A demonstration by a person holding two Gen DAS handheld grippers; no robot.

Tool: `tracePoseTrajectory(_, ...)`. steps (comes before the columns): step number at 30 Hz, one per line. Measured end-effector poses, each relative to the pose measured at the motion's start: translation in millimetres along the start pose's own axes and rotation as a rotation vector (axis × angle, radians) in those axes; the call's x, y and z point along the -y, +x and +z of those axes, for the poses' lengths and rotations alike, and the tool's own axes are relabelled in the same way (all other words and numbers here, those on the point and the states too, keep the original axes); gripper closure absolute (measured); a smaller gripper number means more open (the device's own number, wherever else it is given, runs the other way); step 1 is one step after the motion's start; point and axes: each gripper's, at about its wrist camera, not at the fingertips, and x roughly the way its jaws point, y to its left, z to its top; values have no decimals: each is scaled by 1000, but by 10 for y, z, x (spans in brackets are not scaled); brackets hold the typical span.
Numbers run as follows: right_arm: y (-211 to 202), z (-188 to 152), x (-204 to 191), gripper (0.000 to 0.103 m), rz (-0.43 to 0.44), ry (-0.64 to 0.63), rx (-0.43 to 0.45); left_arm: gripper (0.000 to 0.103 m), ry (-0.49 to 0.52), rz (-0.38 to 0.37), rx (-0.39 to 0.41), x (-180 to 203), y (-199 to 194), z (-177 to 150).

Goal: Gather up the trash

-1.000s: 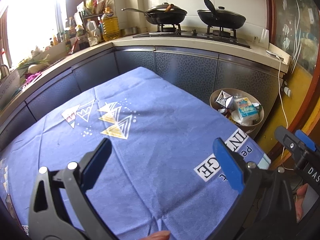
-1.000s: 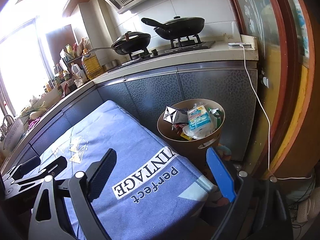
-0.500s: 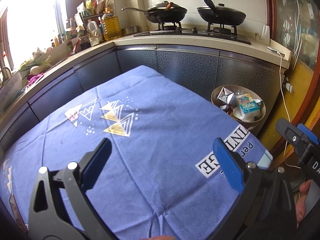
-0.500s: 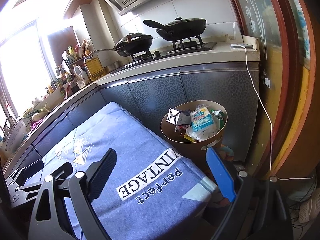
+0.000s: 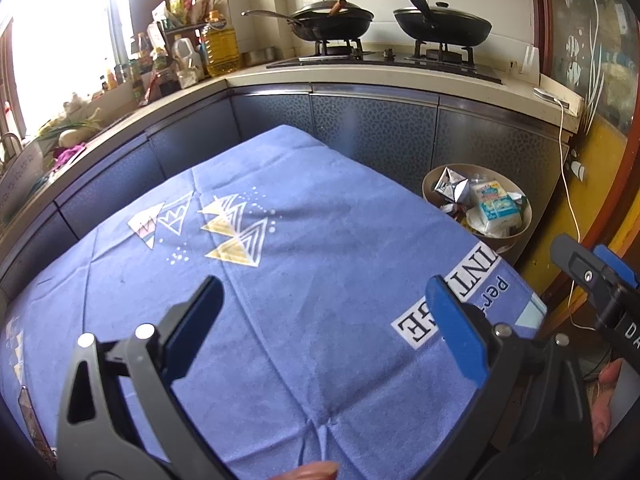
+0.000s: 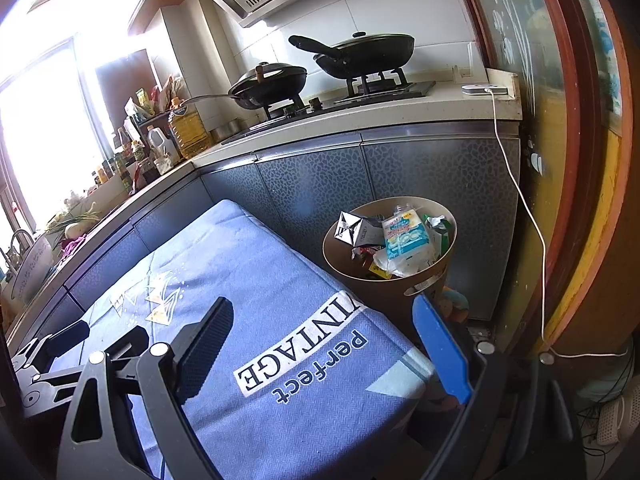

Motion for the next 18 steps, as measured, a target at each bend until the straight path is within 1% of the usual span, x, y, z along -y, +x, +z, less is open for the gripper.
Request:
tracePoseTrajectory(9,18,-32,-5,14,0,1,-6,6,3,13,15,4,-34,-7)
tracePoseTrajectory(12,17,-31,1,14,-1,4,-6,6,18,29,17,45,-45,-6)
tracePoseTrajectory(18,18,-26,9,14,-1,5,-6,6,30,22,18,91,-58,-19)
